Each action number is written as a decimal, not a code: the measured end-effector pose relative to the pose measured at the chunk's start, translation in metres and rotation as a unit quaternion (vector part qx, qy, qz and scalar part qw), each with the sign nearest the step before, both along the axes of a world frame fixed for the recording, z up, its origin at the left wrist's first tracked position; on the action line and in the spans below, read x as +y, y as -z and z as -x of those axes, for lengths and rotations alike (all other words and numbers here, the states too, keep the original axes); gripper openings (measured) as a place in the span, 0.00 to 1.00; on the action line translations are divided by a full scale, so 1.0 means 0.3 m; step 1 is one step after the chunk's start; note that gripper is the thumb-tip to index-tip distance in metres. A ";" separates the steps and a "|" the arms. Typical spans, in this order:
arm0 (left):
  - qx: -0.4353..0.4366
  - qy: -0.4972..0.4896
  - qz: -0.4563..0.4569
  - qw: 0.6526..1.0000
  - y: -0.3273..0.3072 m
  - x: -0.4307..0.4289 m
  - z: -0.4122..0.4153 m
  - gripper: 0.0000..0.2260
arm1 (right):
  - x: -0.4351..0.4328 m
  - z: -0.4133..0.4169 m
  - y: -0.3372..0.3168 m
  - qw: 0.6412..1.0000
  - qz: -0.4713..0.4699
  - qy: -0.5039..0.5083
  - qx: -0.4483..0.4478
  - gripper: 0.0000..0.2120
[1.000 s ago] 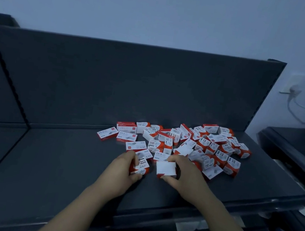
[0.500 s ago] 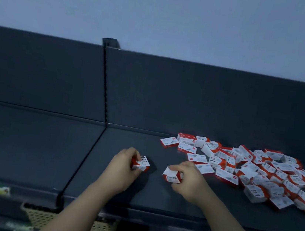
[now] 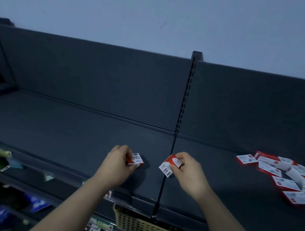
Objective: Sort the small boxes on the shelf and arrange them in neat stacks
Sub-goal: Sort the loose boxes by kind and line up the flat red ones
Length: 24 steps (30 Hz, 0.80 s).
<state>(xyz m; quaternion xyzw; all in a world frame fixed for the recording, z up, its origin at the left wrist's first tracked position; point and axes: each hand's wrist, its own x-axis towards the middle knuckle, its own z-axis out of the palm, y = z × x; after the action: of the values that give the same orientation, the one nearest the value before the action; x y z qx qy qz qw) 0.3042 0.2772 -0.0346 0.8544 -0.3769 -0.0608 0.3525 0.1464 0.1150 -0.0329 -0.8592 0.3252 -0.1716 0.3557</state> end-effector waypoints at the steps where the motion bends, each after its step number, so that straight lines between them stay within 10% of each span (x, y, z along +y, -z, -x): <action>1: -0.001 -0.007 -0.002 1.000 0.003 0.013 -0.034 0.12 | 0.013 -0.037 0.001 1.000 -0.009 0.001 -0.002 0.07; 24: -0.002 -0.076 -0.013 0.997 0.135 -0.177 -0.409 0.11 | -0.114 -0.529 0.130 0.999 -0.014 -0.031 0.001 0.06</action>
<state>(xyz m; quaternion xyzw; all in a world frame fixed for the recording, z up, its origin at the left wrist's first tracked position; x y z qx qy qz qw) 0.4269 0.2241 -0.0750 0.8852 -0.3107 -0.0375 0.3442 0.3050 0.0809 -0.0720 -0.8639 0.3012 -0.1551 0.3726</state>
